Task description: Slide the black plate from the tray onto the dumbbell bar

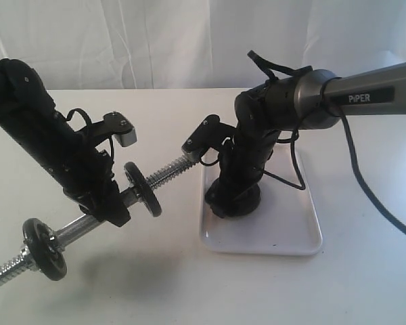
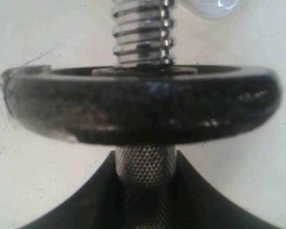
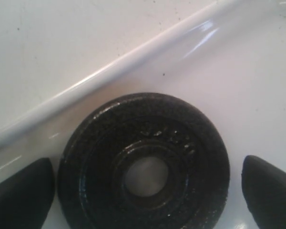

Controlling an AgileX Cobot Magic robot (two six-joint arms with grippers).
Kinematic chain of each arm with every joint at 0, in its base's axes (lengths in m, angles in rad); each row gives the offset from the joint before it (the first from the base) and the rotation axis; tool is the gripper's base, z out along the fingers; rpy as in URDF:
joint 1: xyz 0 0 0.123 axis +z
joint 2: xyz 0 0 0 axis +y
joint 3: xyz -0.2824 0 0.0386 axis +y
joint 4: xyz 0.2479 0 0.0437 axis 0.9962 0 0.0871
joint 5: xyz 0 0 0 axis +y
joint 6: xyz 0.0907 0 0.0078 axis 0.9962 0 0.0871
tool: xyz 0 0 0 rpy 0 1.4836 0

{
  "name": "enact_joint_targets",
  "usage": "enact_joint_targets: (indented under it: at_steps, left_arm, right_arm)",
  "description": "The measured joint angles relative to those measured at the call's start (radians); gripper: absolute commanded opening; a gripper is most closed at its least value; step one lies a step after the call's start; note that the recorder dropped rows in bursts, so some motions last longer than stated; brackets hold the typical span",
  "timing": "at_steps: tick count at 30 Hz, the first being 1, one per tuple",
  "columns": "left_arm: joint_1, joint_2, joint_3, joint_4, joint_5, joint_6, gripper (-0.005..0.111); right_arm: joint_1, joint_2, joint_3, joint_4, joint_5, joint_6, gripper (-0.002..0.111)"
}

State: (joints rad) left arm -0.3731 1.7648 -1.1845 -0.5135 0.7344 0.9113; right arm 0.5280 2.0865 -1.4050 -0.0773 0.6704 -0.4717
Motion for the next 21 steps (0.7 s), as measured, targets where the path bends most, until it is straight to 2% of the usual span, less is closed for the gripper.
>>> enact_joint_targets:
  at_steps: [21]
  left_arm:
    - [0.000, 0.000, 0.000, -0.002, -0.010, -0.005, 0.000]
  right_arm:
    - [0.000, 0.037, -0.018, 0.018, 0.040, 0.008, 0.105]
